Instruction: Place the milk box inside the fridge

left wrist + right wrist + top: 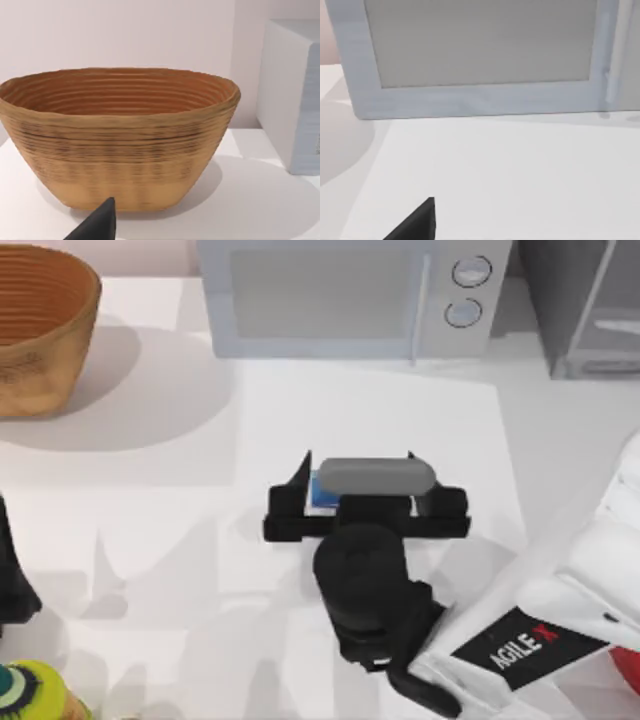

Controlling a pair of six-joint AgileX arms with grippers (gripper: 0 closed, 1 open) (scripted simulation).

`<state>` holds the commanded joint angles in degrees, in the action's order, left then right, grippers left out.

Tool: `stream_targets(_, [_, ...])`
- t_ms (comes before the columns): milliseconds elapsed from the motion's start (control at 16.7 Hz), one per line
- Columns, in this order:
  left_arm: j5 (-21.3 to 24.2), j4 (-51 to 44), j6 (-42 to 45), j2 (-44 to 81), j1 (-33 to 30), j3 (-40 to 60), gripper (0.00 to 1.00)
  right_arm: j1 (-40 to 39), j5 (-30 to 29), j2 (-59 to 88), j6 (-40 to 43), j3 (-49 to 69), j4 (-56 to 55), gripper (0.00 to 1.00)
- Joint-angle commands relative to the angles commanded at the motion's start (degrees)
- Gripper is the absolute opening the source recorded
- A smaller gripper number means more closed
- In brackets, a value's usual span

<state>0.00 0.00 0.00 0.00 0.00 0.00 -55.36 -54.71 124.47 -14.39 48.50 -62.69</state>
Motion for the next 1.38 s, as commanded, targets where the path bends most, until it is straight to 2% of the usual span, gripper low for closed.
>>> stream_targets(300, [0.0,0.0,0.0,0.0,0.0,0.0,1.0,-4.75,-6.22,11.27,1.7,3.82,-7.3,1.0])
stream_targets(480, [0.0,0.0,0.0,0.0,0.0,0.0,1.0,-5.58,-7.72,13.5,2.43,4.58,-8.96,1.0])
stream_targets(840, [0.0,0.0,0.0,0.0,0.0,0.0,1.0,-5.18,-7.47,13.49,2.46,4.61,-8.86,1.0])
stream_targets(1200, [0.0,0.0,0.0,0.0,0.0,0.0,1.0,0.3,-2.01,16.88,4.88,11.14,-7.95,1.0])
stream_targets(1380, [0.0,0.0,0.0,0.0,0.0,0.0,1.0,0.86,-1.47,17.2,5.07,11.73,-7.83,1.0])
